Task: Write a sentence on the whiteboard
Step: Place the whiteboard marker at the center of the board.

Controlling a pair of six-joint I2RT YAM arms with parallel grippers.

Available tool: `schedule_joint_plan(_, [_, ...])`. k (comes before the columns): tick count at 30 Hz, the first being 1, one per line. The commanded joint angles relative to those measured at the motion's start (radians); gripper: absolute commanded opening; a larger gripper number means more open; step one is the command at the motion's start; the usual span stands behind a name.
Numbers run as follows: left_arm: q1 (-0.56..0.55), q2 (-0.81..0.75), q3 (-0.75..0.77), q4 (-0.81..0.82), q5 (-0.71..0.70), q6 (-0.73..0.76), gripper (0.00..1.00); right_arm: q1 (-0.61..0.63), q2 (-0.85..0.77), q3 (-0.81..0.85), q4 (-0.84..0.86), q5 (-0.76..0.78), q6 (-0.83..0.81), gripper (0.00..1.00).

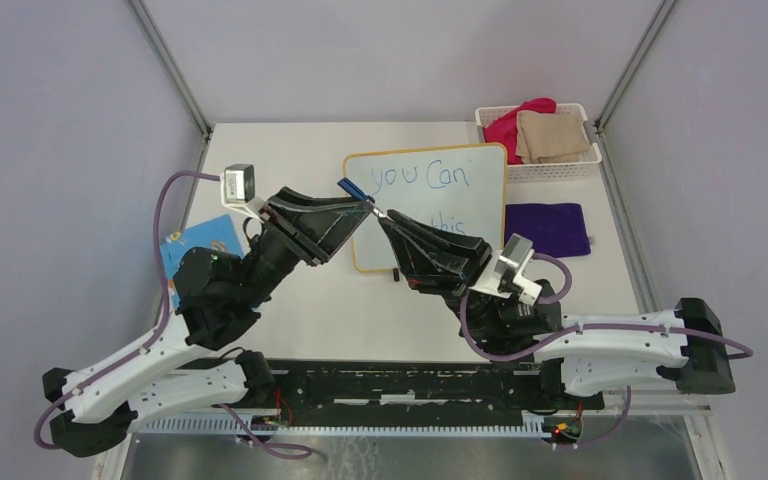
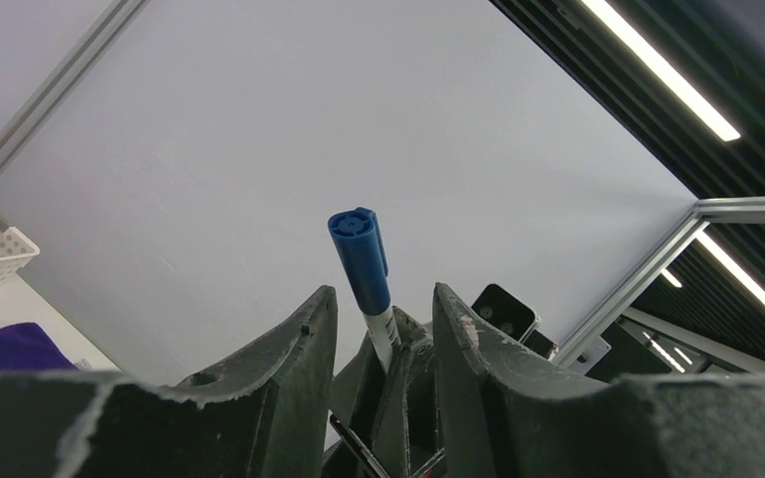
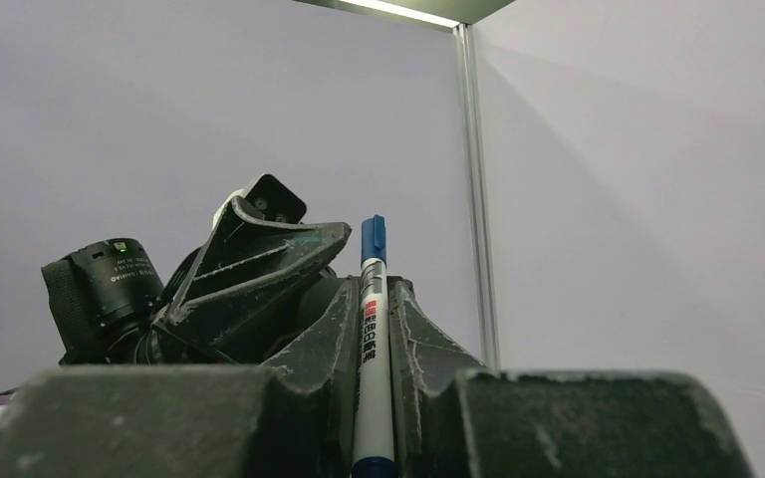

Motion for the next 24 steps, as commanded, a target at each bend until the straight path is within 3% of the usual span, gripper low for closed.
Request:
schedule_joint_plan(1, [-0.003,0.013,0.039,0.012,0.023,0.039,0.46,0.0,-0.001,0.014,0.022,-0.011,0.007,0.0])
schedule_joint_plan(8, [-0.003,0.016,0.037,0.013,0.028,0.036,0.31,0.0,-0.003,0.009,0.022,-0.011,0.008,0.0])
schedule_joint_plan(15, [-0.003,0.014,0.033,0.013,0.02,0.035,0.03,0.0,-0.011,0.001,0.022,-0.013,0.008,0.0])
schedule_joint_plan(20, [-0.003,0.007,0.025,0.015,0.007,0.034,0.02,0.001,-0.018,-0.013,0.02,-0.011,0.013,0.01])
schedule_joint_plan(24, [-0.003,0.001,0.022,0.017,-0.001,0.036,0.02,0.0,-0.024,-0.017,0.01,-0.011,0.017,0.18])
